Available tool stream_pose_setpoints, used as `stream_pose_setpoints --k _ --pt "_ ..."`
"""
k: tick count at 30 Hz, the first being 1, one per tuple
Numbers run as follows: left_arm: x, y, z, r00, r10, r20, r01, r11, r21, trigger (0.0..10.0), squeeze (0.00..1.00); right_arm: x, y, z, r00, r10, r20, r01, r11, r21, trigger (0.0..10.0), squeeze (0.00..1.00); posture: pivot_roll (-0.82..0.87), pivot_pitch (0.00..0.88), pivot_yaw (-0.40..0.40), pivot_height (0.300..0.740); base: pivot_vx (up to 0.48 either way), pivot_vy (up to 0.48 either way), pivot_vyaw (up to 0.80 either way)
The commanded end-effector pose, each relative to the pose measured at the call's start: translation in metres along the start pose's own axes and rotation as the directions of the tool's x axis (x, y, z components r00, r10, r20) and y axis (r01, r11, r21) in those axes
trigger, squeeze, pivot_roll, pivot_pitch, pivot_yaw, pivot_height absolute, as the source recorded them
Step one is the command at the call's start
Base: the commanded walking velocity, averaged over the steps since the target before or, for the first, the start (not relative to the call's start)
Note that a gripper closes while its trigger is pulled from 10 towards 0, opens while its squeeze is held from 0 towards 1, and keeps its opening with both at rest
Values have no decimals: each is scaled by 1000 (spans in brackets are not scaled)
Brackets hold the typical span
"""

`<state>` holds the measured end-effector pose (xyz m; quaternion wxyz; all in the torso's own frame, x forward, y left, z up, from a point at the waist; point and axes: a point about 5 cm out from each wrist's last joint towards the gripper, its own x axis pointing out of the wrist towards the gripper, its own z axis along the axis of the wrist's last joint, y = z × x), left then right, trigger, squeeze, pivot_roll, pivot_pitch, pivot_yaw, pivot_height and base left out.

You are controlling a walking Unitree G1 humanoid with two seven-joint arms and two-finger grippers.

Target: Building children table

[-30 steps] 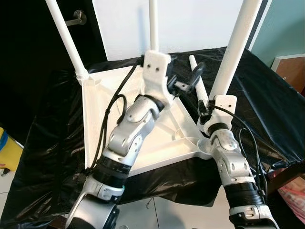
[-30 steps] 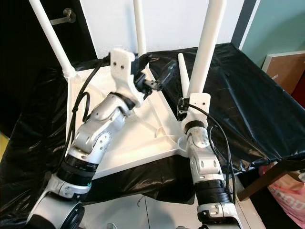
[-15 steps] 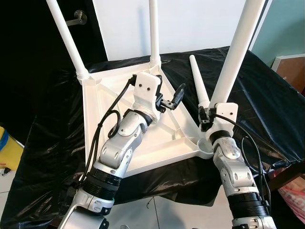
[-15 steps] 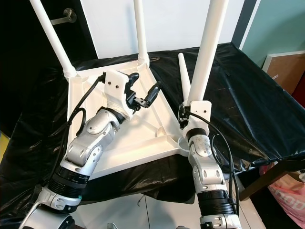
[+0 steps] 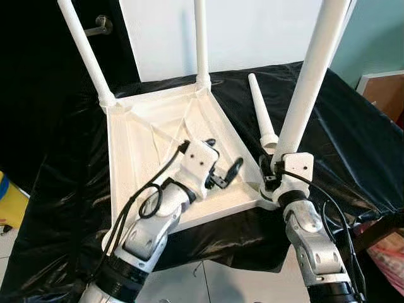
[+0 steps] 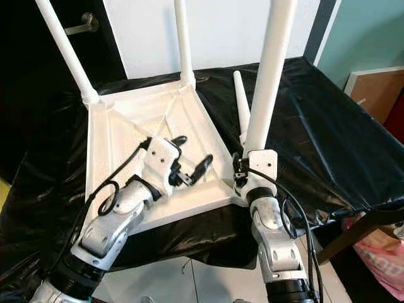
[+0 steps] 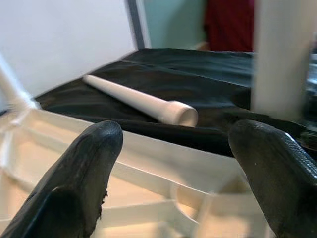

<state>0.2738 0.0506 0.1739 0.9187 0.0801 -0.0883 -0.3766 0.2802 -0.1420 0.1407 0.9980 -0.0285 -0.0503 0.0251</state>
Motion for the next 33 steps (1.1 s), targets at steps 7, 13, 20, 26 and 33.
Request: stream_pose_setpoints --k 7,13,20,26,33 --pt "-8 -5 -4 996 -79 -33 79 997 9 10000 0 -6 2 -6 999 22 -35 -22 1000 -15 10000 0 -176 34 21 740 0 0 0" --pt "-10 -8 -5 993 -107 -45 107 994 8 10000 0 -6 0 -10 999 25 -46 -25 1000 -15 10000 0 -174 38 21 740 0 0 0" --pt "-11 -9 -5 992 -120 -50 121 993 10 10000 0 -2 -5 -19 998 25 -62 -25 1000 -3 10000 0 -173 46 23 740 0 0 0" --pt "-11 -8 -4 991 -120 -55 121 993 14 10000 0 1 -4 -24 996 41 -76 -40 999 14 10000 0 -169 50 26 740 0 0 0" --pt "-11 -7 -3 991 -120 -56 122 992 21 10000 0 0 -1 -31 993 75 -86 -73 997 20 10000 0 -165 59 29 740 0 0 0"
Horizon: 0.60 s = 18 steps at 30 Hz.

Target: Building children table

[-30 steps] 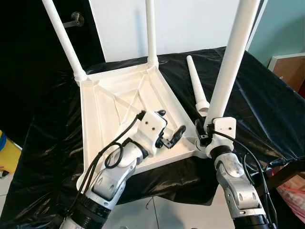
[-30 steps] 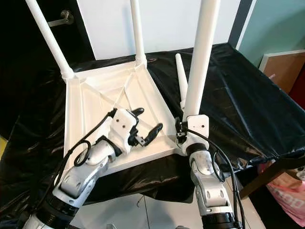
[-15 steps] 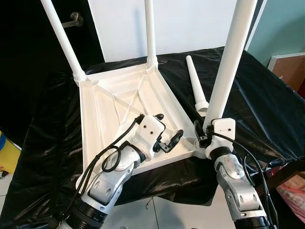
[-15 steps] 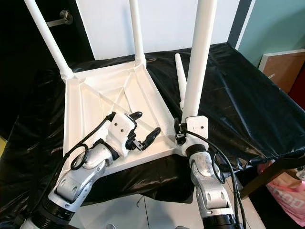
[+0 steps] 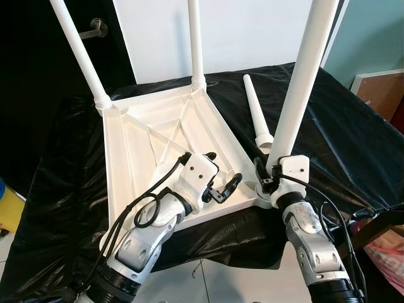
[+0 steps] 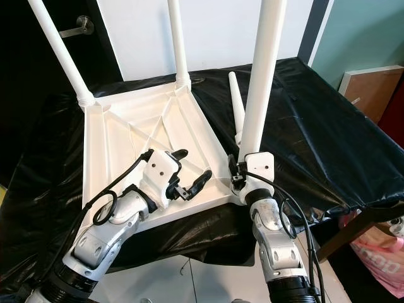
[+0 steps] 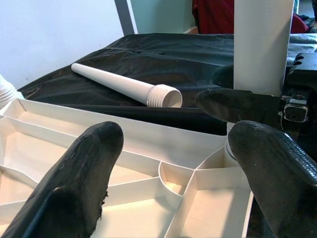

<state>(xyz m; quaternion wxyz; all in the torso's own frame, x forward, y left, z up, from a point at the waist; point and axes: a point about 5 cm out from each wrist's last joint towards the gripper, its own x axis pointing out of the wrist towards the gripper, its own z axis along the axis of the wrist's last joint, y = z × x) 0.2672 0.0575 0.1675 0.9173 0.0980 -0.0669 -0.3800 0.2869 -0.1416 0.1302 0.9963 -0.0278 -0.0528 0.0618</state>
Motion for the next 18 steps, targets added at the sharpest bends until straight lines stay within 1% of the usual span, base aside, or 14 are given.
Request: stream_pose_setpoints --k 1,7,8,9,10,18 --pt "-1 -6 2 994 -107 -2 107 994 11 10000 0 -5 -1 -20 996 2 -93 0 1000 15 10000 0 -165 59 29 740 0 0 0" --pt "-1 -6 3 994 -106 -3 106 994 13 10000 0 -11 3 -24 995 41 -88 -41 999 4 10000 0 -165 64 30 740 0 0 0" --pt "-1 -6 3 994 -106 -3 106 994 14 10000 0 -14 5 -25 995 68 -79 -69 998 -11 10000 0 -165 66 32 740 0 0 0" --pt "-1 -6 3 994 -106 -3 106 994 14 10000 0 -14 5 -25 995 68 -79 -69 998 -11 10000 0 -165 66 32 740 0 0 0" --pt "-2 -6 3 994 -105 -3 105 994 15 10000 0 -20 7 -27 991 122 -63 -125 991 -44 10000 0 -167 67 35 740 0 0 0" --pt "-2 -5 5 994 -106 -2 106 994 18 10000 0 -25 6 -29 985 167 -54 -171 981 -86 10000 0 -168 68 40 740 0 0 0"
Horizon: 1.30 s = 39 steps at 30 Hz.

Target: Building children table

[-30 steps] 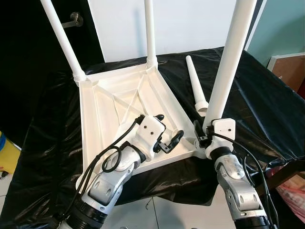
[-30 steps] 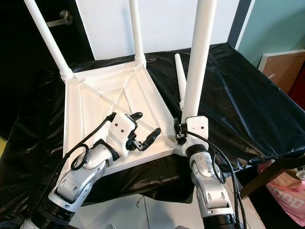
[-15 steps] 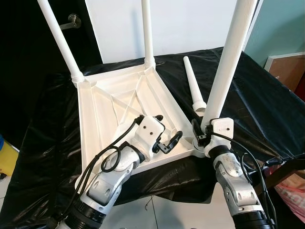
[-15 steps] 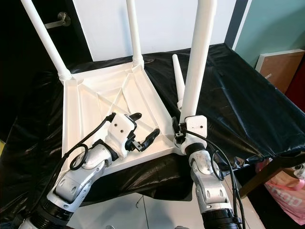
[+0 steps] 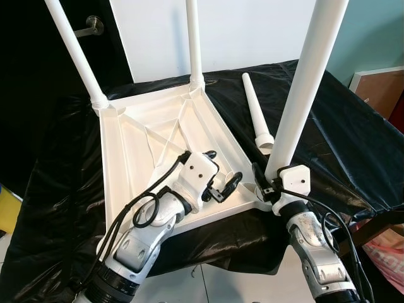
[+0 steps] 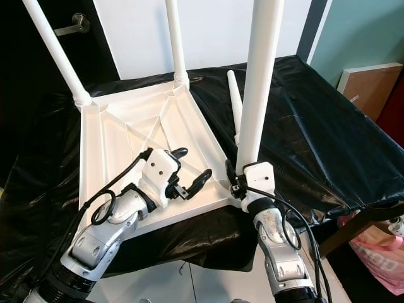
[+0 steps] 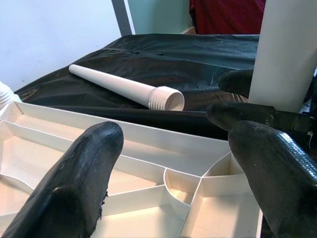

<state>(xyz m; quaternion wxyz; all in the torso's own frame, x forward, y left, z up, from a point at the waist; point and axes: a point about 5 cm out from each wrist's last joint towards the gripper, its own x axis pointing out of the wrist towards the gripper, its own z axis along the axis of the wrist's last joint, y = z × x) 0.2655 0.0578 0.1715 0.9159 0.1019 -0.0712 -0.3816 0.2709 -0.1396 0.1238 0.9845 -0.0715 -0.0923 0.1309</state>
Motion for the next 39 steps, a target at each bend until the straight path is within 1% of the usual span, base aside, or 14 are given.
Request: stream_pose_setpoints --k 1,5,8,10,11,15,20,23,25,27,29,34,36,39 --pt "0 -5 1 995 -103 -6 103 995 7 10000 0 -10 5 -24 992 34 -123 -33 999 6 10000 0 -168 68 40 740 0 0 0" --pt "-1 -5 2 995 -104 -4 104 995 9 10000 0 -12 6 -23 990 89 -111 -90 996 -6 10000 0 -165 72 38 740 0 0 0" --pt "-1 -5 2 995 -103 -4 103 995 10 10000 0 -12 7 -24 989 96 -111 -98 995 -6 10000 0 -165 72 38 740 0 0 0" --pt "-1 -5 3 995 -102 -4 102 995 9 10000 0 -12 9 -26 985 123 -124 -118 992 43 10000 0 -163 72 37 740 0 0 0" --pt "-1 -5 3 995 -102 -4 102 995 9 10000 0 -12 9 -26 985 123 -124 -118 992 43 10000 0 -163 72 37 740 0 0 0" --pt "-1 -4 3 995 -100 -4 100 995 11 10000 0 -10 15 -28 971 171 -165 -152 981 122 10000 0 -162 72 37 740 0 0 0" --pt "-2 -4 3 995 -99 -3 99 995 11 10000 0 -9 14 -29 967 168 -193 -142 979 143 10000 0 -158 74 36 740 0 0 0" --pt "-2 -4 4 995 -96 -2 96 995 12 10000 0 -7 11 -28 969 144 -201 -108 978 181 10000 0 -157 74 35 740 0 0 0" --pt "-2 -4 4 995 -96 -2 96 995 12 10000 0 -7 11 -28 969 144 -201 -108 978 181 10000 0 -157 74 35 740 0 0 0" --pt "-2 -4 4 996 -94 -2 94 995 13 10000 0 -7 9 -30 970 125 -210 -78 973 217 10000 0 -156 73 34 740 0 0 0" --pt "-2 -4 4 996 -94 -2 94 995 13 10000 0 -7 9 -30 970 125 -210 -78 973 217 10000 0 -156 73 34 740 0 0 0" --pt "-2 -3 5 996 -92 -1 92 996 15 10000 0 -9 6 -32 968 89 -233 -26 965 260 10000 0 -159 70 36 740 0 0 0" --pt "-2 -3 5 996 -93 0 93 996 16 10000 0 -9 6 -33 968 89 -234 -27 966 256 10000 0 -159 70 36 740 0 0 0" --pt "-1 -3 5 996 -94 2 94 995 17 10000 0 -10 6 -32 970 98 -223 -48 974 220 10000 0 -160 69 37 740 0 0 0"
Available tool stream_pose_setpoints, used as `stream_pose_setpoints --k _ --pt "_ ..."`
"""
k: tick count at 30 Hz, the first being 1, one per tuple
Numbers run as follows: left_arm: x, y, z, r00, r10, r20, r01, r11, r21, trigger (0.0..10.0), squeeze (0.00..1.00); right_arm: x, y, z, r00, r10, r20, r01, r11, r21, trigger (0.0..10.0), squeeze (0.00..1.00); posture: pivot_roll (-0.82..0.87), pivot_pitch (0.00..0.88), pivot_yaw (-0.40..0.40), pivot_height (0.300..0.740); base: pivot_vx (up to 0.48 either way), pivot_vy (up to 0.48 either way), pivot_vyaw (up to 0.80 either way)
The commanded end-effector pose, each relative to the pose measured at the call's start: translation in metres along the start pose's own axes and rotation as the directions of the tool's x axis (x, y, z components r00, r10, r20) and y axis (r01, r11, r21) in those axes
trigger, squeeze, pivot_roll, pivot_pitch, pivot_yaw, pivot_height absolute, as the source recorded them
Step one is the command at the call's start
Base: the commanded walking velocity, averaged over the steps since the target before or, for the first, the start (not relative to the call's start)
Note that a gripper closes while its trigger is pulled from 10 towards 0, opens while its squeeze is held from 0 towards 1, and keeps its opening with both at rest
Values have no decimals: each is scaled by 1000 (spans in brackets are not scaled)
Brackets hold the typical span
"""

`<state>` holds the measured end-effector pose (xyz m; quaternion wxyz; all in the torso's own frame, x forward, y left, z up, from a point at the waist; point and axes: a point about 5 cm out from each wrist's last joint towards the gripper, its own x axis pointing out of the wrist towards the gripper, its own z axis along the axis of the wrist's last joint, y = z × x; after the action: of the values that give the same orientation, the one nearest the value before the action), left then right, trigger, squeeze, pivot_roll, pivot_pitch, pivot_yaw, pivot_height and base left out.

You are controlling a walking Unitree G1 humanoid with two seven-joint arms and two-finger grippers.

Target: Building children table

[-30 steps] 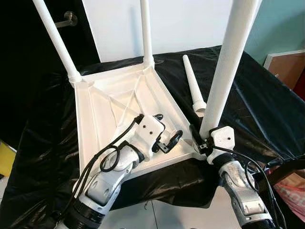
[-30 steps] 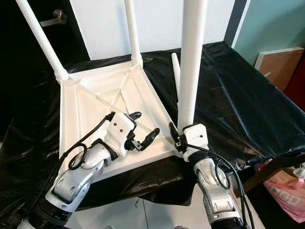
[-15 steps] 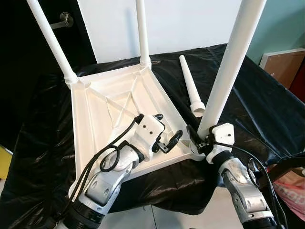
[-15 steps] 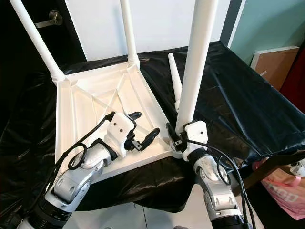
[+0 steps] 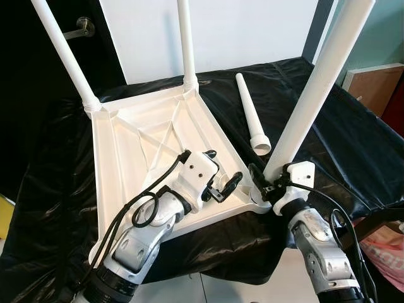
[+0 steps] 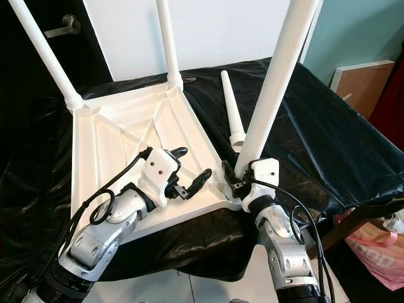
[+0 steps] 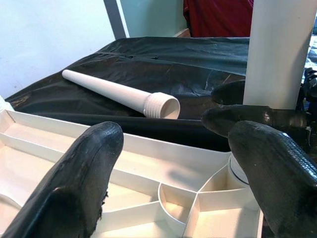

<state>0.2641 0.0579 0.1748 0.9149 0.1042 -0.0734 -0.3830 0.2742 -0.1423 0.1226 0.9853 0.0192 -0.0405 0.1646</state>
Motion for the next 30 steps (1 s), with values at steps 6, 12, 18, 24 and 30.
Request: stream_pose_setpoints --k 6,12,18,24,30 --pt "0 -3 3 996 -91 2 91 996 13 10000 0 -13 9 -27 993 54 -106 -59 997 -45 10000 0 -160 68 35 740 0 0 0" --pt "0 -2 3 996 -86 3 85 996 16 10000 0 -20 11 -25 995 89 -55 -93 992 -81 10000 0 -155 64 35 740 0 0 0" --pt "0 -2 3 996 -89 4 89 996 21 10000 0 -27 14 -29 986 161 -42 -166 966 -197 10000 0 -157 60 39 740 0 0 0" --pt "0 -2 4 996 -92 5 92 996 22 10000 0 -29 15 -32 984 174 -38 -178 959 -220 10000 0 -158 57 43 740 0 0 0" --pt "0 -2 4 995 -97 5 97 995 24 10000 0 -33 14 -35 987 158 -11 -157 972 -172 10000 0 -157 54 46 740 0 0 0"
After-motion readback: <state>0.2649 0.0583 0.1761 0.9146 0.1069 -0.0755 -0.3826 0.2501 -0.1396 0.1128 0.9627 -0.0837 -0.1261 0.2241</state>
